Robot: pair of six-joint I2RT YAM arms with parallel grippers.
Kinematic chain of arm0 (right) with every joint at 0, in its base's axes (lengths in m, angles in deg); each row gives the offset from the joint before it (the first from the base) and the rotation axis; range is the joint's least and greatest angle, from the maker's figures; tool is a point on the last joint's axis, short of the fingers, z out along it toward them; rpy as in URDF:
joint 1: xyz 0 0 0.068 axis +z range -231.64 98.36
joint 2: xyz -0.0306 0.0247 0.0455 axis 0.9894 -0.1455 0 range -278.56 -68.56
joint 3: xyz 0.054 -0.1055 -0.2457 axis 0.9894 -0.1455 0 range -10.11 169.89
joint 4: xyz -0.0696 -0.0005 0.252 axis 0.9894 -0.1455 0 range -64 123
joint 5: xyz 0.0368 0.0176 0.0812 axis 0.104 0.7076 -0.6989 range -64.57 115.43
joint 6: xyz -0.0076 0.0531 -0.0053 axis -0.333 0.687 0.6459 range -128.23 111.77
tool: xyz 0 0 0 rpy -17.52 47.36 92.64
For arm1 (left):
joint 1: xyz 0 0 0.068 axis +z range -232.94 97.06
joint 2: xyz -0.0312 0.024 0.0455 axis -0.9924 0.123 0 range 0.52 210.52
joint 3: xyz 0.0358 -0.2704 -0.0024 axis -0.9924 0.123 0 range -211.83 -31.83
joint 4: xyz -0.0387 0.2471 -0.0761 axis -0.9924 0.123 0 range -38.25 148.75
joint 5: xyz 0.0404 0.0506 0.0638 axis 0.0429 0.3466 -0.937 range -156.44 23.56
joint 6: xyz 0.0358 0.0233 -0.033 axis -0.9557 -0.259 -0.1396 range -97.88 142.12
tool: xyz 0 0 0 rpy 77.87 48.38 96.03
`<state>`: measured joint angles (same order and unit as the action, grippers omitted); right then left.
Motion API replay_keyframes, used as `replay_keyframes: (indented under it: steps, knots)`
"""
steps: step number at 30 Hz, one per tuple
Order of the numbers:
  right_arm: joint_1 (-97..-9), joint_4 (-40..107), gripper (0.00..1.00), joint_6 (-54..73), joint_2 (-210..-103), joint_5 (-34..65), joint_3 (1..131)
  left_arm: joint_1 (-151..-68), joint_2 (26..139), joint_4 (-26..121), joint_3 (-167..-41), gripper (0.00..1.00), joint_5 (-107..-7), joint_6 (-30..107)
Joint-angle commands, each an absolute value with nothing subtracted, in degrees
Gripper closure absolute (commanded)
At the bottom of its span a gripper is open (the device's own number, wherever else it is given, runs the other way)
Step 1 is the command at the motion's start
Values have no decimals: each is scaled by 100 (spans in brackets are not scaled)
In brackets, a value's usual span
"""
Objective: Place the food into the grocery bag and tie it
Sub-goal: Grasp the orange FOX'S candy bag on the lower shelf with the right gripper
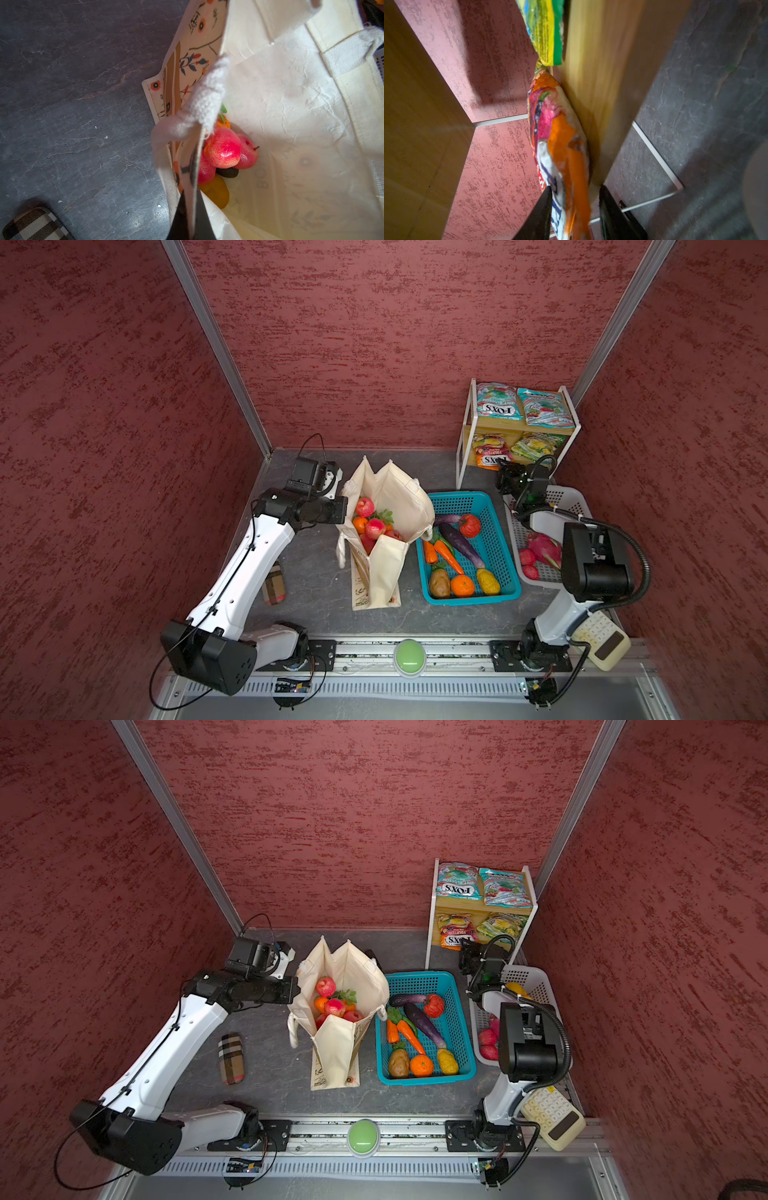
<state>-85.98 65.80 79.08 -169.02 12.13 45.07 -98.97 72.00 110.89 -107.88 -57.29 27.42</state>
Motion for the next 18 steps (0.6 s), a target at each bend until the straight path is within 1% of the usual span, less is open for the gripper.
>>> replay_keyframes:
  steps: [1,9,18]
  knots:
    - [-8632,6945,66,8019,-16976,1417,4703,-9888,7233,10965,-10758,100,-5640,2730]
    - [-8634,7110,86,8079,-16985,1461,4676,-9893,7206,10963,-10751,100,-5638,2739]
    - [-8635,7049,99,7999,-16635,1440,4590,-9893,7160,11006,-10759,100,-5648,2751]
